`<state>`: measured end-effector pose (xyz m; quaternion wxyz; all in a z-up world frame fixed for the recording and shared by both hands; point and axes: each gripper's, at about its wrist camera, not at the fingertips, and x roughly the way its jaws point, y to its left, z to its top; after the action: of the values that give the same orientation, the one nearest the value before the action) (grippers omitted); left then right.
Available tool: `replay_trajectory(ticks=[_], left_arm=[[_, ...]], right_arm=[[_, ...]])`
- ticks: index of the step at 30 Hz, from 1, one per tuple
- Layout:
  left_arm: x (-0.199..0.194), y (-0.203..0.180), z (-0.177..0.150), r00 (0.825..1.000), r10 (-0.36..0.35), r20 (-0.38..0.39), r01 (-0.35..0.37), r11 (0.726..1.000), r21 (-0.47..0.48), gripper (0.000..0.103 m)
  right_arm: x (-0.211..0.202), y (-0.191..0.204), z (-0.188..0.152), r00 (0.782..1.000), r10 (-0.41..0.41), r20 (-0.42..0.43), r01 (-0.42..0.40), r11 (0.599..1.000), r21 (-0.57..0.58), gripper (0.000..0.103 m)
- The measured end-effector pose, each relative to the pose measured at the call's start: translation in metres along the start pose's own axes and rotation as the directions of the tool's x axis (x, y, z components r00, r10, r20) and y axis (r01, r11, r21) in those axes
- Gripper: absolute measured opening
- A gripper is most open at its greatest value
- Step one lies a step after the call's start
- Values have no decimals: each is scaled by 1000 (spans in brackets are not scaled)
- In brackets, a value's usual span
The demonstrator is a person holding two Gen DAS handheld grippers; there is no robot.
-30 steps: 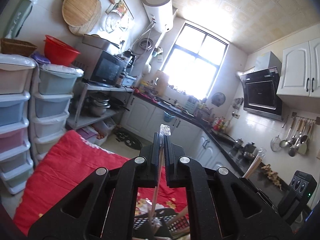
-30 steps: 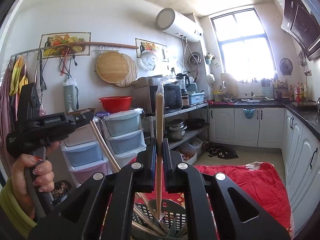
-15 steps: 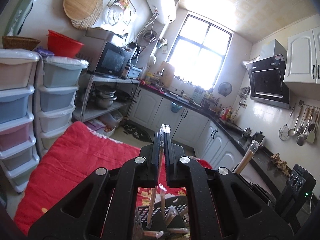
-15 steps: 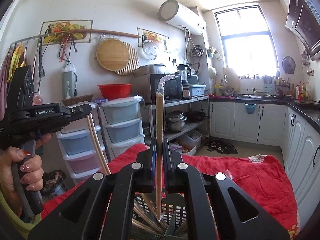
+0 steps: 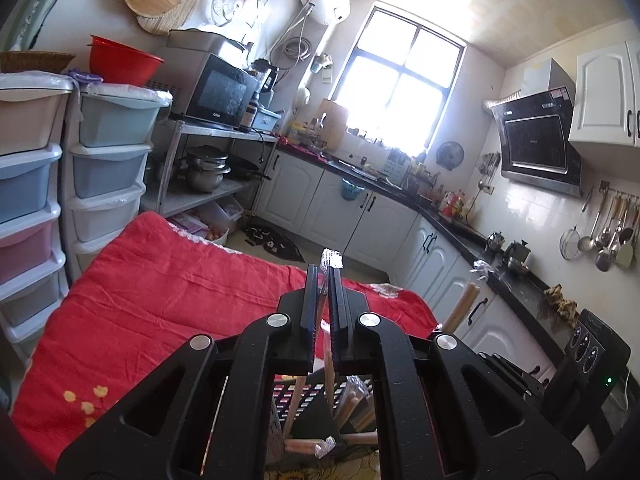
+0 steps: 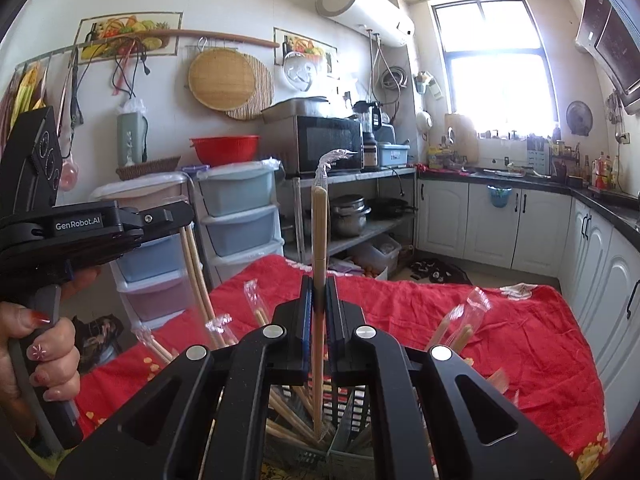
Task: Organize utensils
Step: 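Lower the chopsticks into the mesh holder and open both tools, then pull both open tools back from the mesh holder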
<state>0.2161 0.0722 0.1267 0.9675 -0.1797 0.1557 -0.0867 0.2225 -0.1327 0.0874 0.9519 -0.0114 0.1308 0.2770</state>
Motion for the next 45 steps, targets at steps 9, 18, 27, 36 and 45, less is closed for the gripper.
replay_trajectory(ticks=[9,18,27,36,45], left_arm=[[9,-4,-15,999,-6,-47,6,1000,16,2],[0,-2,-16,998,2,-66,-2,1000,9,45],[-32,-6,-14,998,3,-55,-2,1000,15,88],[-64,-16,-24,999,19,-50,-17,999,45,92],[-81,-22,-45,997,54,-53,-52,997,49,92]], right_arm=[[6,2,-12,999,-5,-44,6,1000,20,7],[-8,-5,-13,998,-20,-56,23,998,51,29],[-43,-10,-8,998,-38,-52,41,997,58,49],[-83,-8,-12,997,-63,-41,65,996,62,65],[-115,-9,-22,996,-90,-22,91,994,66,84]])
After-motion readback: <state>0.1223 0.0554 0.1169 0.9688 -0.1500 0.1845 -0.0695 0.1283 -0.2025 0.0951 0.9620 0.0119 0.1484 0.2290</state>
